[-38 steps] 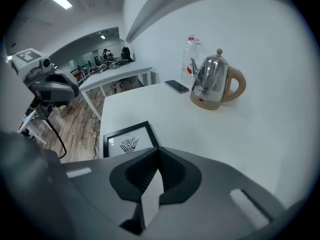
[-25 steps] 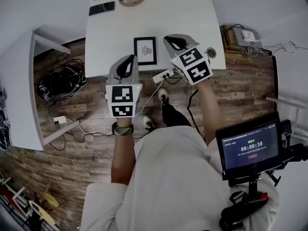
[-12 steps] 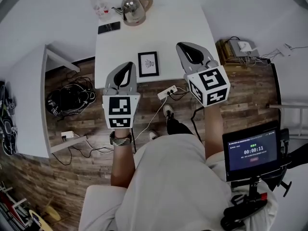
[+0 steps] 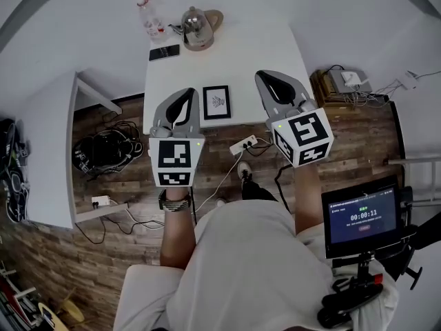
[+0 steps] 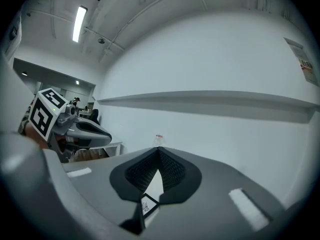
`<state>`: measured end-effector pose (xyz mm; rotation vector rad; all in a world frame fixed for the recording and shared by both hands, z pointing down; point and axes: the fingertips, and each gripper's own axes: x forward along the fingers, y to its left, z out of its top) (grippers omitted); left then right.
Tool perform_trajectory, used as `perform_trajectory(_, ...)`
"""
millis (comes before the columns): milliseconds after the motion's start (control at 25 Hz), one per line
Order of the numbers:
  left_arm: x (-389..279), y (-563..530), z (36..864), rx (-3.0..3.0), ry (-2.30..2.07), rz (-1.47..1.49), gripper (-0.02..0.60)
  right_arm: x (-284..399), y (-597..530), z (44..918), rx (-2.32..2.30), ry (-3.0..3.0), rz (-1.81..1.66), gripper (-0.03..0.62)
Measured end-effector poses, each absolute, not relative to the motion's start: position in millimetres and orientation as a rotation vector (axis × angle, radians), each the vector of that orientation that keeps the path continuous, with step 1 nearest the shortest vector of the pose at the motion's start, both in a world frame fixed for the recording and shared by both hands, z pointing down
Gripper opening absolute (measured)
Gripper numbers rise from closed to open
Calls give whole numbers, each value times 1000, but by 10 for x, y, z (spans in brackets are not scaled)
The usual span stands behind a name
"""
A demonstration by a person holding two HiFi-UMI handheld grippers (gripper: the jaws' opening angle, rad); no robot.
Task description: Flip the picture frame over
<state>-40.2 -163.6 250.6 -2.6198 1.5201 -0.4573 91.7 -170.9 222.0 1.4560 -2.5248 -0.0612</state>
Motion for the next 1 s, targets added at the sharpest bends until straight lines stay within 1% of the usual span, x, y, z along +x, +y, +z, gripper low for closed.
perform_trajectory(1000, -400, -1689, 2454, -2623, 1512, -428, 5, 1119, -1785, 2354, 1512, -2459, -13, 2)
